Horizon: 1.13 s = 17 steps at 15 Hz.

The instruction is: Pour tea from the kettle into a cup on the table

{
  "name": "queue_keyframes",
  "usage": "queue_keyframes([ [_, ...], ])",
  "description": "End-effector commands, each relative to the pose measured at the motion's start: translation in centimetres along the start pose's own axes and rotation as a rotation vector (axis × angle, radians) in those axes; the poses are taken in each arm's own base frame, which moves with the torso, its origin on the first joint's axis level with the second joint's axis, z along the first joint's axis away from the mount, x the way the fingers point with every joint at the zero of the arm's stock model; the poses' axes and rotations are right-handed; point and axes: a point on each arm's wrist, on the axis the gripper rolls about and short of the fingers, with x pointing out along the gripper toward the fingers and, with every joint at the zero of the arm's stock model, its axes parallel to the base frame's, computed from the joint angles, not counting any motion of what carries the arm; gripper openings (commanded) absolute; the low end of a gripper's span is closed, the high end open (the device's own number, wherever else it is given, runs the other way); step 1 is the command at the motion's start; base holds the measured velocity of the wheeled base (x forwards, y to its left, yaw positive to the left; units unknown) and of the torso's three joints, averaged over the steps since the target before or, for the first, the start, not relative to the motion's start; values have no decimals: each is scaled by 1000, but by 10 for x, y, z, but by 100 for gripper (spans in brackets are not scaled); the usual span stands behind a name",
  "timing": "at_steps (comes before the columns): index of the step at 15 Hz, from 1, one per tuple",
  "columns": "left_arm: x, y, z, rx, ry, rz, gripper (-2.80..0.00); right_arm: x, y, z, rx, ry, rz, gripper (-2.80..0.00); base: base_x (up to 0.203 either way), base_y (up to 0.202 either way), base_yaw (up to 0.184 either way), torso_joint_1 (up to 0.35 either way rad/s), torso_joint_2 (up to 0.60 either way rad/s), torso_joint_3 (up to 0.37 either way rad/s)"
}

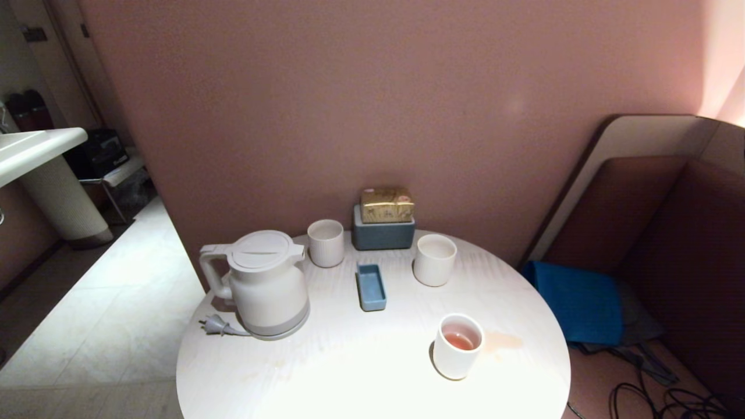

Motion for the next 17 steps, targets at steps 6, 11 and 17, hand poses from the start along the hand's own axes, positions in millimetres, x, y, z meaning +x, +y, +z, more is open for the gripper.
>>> queue_keyframes([
  [6, 0, 0, 0, 0, 0, 0, -280, 0, 0, 0, 4, 1, -1, -280, 0, 0, 0, 147, -294, -140],
  [11, 0, 0, 0, -2, 0, 0, -280, 0, 0, 0, 12, 1, -6, -280, 0, 0, 0, 0, 0, 0],
  [17, 0, 0, 0, 0, 0, 0, -280, 0, 0, 0, 15, 1, -4, -280, 0, 0, 0, 0, 0, 0],
])
